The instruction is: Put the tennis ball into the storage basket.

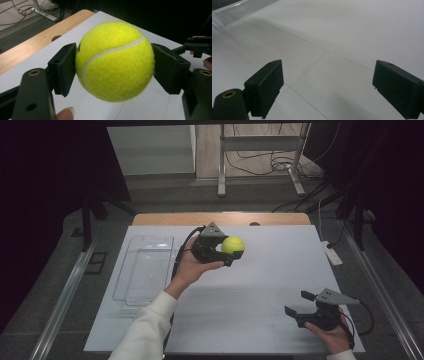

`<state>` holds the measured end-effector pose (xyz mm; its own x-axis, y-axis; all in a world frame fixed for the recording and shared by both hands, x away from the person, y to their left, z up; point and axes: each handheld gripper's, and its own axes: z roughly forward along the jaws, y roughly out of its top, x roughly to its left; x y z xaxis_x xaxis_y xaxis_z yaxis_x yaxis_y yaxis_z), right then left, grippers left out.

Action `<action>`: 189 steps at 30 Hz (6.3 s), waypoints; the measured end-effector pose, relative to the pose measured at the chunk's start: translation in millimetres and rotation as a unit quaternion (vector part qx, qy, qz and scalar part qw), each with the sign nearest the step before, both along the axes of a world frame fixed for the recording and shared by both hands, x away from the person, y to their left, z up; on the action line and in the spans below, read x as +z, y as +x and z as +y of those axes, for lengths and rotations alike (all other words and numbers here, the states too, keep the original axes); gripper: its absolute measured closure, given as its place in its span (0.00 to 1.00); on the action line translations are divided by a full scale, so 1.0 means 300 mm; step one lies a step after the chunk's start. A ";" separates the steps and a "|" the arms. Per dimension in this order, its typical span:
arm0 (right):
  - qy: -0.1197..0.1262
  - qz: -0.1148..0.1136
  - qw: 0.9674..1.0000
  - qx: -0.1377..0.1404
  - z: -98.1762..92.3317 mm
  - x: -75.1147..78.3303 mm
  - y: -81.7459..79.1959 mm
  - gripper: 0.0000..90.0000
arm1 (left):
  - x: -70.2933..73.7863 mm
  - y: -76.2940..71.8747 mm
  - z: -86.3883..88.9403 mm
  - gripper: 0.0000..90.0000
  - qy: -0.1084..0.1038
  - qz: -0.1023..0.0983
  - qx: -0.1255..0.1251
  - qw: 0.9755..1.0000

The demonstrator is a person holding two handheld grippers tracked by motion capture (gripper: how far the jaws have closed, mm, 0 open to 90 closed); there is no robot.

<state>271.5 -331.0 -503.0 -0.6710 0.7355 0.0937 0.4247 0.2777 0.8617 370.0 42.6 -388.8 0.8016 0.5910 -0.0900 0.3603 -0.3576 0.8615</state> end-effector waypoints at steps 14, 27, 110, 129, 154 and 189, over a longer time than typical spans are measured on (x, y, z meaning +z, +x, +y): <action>0.001 -0.001 1.000 0.000 0.001 0.001 0.000 0.11 | 0.011 -0.002 0.026 0.29 -0.008 -0.007 0.007 1.000; -0.001 -0.001 1.000 -0.002 0.000 0.002 0.000 0.11 | 0.021 -0.001 0.045 0.29 -0.011 -0.011 0.013 1.000; -0.001 -0.004 1.000 -0.005 0.000 0.004 0.000 0.11 | 0.026 0.036 0.297 0.29 -0.006 -0.018 0.109 0.994; 0.000 -0.004 1.000 -0.004 0.001 0.005 0.000 0.11 | 0.023 0.042 0.350 0.29 -0.006 -0.017 0.131 0.991; -0.001 -0.003 1.000 -0.007 0.003 0.005 0.000 0.11 | 0.008 0.060 0.444 0.29 -0.001 -0.013 0.174 0.985; -0.002 -0.004 1.000 -0.007 0.003 0.004 0.001 0.11 | -0.031 0.074 0.597 0.29 0.010 0.001 0.240 0.971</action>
